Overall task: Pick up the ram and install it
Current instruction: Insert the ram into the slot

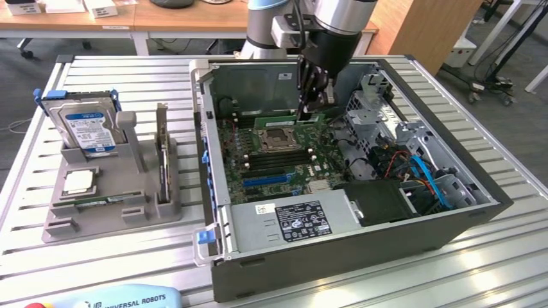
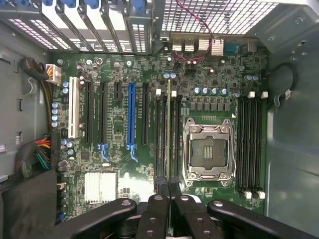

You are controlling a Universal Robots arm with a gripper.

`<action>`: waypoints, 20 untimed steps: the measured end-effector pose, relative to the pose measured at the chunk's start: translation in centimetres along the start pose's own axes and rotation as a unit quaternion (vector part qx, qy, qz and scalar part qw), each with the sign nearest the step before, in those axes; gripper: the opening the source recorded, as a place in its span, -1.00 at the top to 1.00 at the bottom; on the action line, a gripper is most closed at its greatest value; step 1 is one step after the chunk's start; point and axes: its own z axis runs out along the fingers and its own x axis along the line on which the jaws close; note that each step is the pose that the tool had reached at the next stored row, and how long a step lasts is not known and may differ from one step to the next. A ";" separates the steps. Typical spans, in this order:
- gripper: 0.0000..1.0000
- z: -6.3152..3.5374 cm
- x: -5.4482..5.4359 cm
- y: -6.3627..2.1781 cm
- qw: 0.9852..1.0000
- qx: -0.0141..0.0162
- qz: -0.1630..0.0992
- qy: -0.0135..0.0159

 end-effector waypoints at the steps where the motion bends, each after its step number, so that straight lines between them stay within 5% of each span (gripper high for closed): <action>1: 0.76 0.11 0.0 -0.01 1.000 0.000 0.000 0.000; 20: 0.76 2.24 0.1 -0.13 1.000 0.000 0.000 0.000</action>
